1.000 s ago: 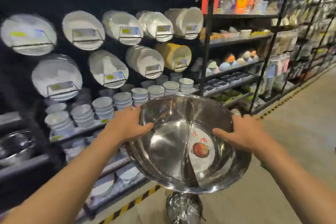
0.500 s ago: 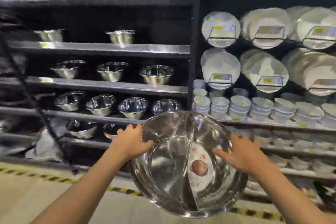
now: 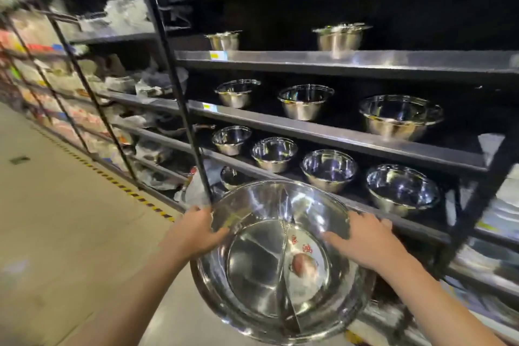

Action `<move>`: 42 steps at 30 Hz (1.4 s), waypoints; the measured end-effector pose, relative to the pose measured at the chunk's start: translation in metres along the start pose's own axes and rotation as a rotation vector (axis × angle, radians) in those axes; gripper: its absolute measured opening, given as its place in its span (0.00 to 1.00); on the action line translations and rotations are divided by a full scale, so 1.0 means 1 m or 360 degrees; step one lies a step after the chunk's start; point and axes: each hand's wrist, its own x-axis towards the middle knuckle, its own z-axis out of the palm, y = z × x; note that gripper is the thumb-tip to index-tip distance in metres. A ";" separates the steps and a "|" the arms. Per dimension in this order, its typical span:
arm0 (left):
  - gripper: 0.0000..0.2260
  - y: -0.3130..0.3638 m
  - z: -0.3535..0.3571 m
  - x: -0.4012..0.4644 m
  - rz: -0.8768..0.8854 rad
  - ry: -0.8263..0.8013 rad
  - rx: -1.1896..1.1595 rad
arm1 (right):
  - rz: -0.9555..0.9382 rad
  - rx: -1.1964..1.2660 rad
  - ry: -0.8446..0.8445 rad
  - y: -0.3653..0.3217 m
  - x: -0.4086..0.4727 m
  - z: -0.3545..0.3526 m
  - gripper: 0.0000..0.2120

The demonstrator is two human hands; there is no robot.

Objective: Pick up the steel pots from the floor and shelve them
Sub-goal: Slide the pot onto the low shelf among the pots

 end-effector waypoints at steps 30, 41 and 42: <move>0.36 -0.177 0.054 0.327 0.0488 -0.0353 -0.0190 | 0.0708 0.0030 0.0140 -0.167 0.171 0.076 0.36; 0.37 -0.175 0.264 0.320 0.0500 -0.0591 0.0024 | 0.1006 0.0067 -0.0195 -0.103 0.157 0.279 0.43; 0.37 -0.181 0.297 0.317 0.0503 -0.0610 0.0021 | 0.0992 0.0050 -0.0237 -0.094 0.161 0.308 0.43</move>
